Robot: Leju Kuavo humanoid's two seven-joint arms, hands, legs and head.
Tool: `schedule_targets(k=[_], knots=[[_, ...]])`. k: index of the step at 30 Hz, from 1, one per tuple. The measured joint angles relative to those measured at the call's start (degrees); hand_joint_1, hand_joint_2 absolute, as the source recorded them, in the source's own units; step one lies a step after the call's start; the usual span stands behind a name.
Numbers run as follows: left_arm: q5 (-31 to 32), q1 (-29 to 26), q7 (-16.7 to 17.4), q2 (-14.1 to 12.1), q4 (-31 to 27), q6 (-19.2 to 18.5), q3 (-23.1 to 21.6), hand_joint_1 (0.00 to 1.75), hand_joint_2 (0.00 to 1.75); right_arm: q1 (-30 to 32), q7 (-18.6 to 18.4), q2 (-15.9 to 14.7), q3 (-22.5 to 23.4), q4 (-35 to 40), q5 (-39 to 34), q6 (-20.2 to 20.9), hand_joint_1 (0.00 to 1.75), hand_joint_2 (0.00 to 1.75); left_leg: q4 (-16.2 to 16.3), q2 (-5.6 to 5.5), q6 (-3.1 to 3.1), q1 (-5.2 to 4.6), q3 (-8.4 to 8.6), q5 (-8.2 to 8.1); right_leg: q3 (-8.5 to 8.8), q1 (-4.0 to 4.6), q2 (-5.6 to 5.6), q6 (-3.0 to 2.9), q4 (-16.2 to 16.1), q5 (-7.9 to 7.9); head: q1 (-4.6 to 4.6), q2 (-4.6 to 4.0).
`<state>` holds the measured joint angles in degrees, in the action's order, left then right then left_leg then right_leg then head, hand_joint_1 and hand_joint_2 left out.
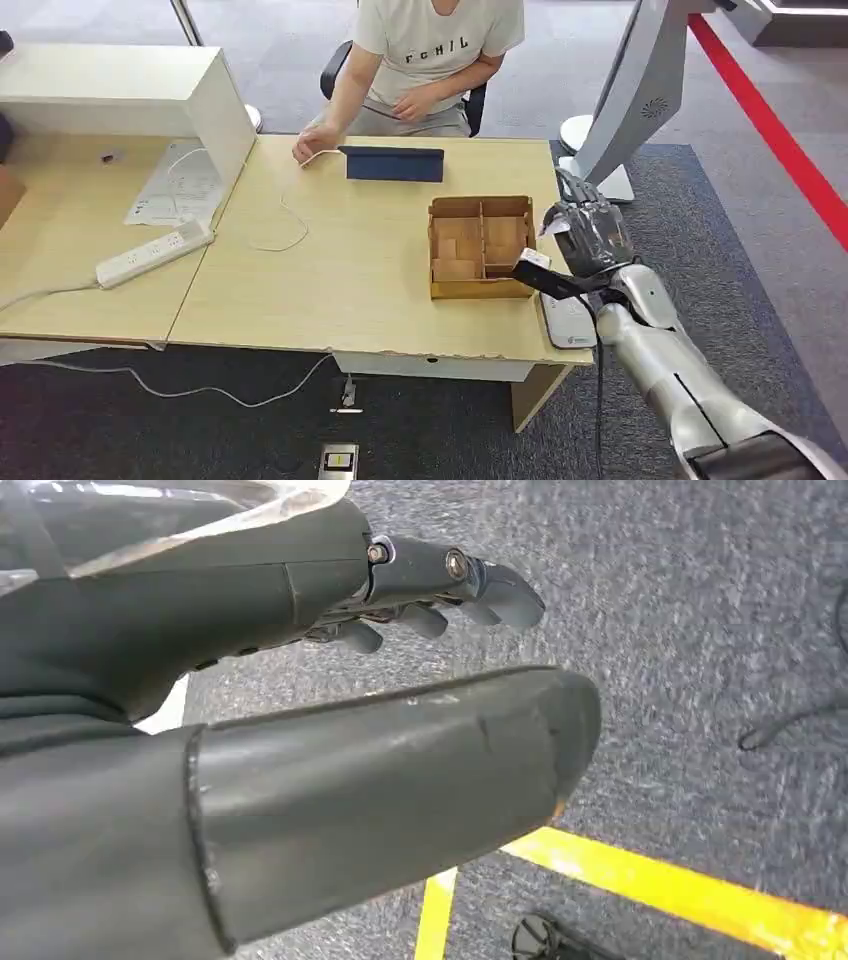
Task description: Pass the card to the sensor for recognition and then transmit it.
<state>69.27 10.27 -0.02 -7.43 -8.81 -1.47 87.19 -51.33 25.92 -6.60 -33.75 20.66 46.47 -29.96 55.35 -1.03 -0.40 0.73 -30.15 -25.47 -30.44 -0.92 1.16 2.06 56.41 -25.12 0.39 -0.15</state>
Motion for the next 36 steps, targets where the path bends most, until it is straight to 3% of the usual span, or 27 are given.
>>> schedule_targets(k=[6,12,21,28,31,36], knots=[[0.94,-0.01,-0.33,-0.02,0.0,-1.16,0.0,0.0,0.0,-7.01,-2.92,1.99,-0.76,0.57,4.09,2.84,1.75,1.75,0.0,0.0,0.01,0.01,-0.02,0.02,-0.02,0.01,0.0,0.0,0.0,0.0,0.04,0.0],[1.31,-0.06,-0.61,-0.02,0.0,-2.54,0.0,0.0,0.0,-10.71,-5.38,3.93,-2.91,0.44,8.59,1.6,1.75,1.75,0.0,0.0,0.01,0.01,-0.04,0.03,-0.04,0.01,0.0,-0.01,0.0,0.01,0.02,0.0],[2.38,-0.17,-0.63,-0.02,0.0,-2.84,0.0,0.0,0.0,-13.13,-13.17,5.13,-5.35,-0.63,13.55,9.5,1.75,1.75,0.0,-0.02,0.01,0.0,-0.04,0.03,-0.04,0.0,0.0,0.0,-0.01,0.01,0.0,0.0],[2.38,-0.18,-0.63,-0.02,0.0,-2.84,0.0,0.0,0.0,-13.25,-13.47,5.13,-5.51,-0.72,13.81,9.84,1.75,1.75,0.0,-0.02,0.01,0.0,-0.04,0.03,-0.04,0.0,0.0,0.0,-0.01,0.01,0.02,0.0],[3.08,-0.25,-0.63,-0.02,0.0,-3.19,0.0,0.0,0.0,-15.57,-18.54,5.13,-7.65,-2.41,17.31,15.45,1.75,1.75,0.0,-0.02,0.01,0.01,-0.06,0.03,-0.06,0.01,0.0,0.0,-0.01,0.01,0.0,0.0],[3.21,-0.25,-0.06,-0.02,0.0,-3.39,-0.02,0.0,0.0,-16.24,-19.65,5.13,-8.94,-3.17,17.97,16.57,1.75,1.75,0.0,-0.01,0.01,0.01,-0.06,0.03,-0.07,0.01,0.0,-0.01,-0.01,0.01,0.02,0.0]])
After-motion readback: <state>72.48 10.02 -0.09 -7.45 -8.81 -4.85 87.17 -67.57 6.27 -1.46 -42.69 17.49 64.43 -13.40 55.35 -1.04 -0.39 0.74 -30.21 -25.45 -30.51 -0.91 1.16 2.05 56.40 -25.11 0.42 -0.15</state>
